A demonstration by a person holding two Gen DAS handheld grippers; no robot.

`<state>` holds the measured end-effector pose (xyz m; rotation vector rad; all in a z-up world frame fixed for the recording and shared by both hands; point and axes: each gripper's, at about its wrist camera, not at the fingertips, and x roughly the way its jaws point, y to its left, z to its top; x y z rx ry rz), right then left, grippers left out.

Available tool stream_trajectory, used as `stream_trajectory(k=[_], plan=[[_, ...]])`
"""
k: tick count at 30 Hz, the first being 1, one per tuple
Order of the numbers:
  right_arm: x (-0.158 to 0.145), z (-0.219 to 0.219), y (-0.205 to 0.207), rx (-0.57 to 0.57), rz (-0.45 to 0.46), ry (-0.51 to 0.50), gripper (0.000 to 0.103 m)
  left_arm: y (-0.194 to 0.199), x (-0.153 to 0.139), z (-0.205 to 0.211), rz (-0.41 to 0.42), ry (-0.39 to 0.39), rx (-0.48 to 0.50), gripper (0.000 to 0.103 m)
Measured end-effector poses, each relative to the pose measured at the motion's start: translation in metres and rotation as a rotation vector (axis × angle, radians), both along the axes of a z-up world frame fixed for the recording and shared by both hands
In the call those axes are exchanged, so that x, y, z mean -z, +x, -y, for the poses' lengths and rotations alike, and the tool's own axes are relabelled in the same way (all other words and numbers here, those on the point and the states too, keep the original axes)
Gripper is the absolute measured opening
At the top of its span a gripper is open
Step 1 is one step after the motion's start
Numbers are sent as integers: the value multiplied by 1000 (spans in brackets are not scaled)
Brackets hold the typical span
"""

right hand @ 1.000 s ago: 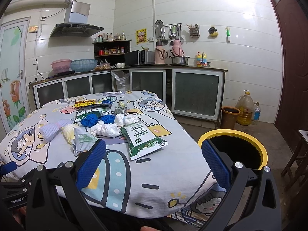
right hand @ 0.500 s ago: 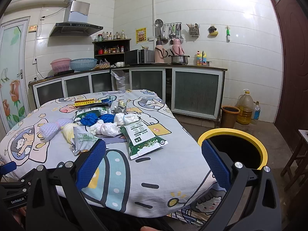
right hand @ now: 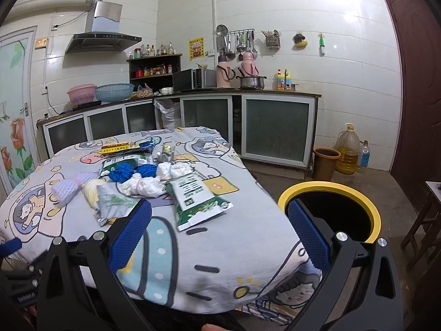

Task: Collect trash
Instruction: 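Grasp the lavender foam net with the left tool while the right tool grasps the white-green milk bag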

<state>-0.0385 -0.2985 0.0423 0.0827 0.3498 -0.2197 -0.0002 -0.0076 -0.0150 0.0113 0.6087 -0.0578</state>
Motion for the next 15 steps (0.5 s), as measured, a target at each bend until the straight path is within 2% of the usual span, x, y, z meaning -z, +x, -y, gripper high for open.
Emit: stream_trajectory(k=[2, 5, 8, 10, 13, 15], plan=[[-7, 6, 2, 22, 26, -38, 96, -2, 3, 3, 5, -7, 64, 96], [-19, 16, 10, -23, 46, -54, 96, -4, 1, 3, 26, -59, 153, 96], [-22, 27, 26, -82, -11, 7, 96, -1, 3, 6, 25, -62, 178, 96], [-19, 34, 36, -123, -45, 85, 96, 6, 3, 3, 13, -71, 185, 96], [-14, 32, 48, -142, -115, 93, 96, 15, 1, -8, -7, -92, 212, 96], [-9, 32, 52, -140, -124, 80, 96, 22, -1, -15, -23, -69, 200, 96]])
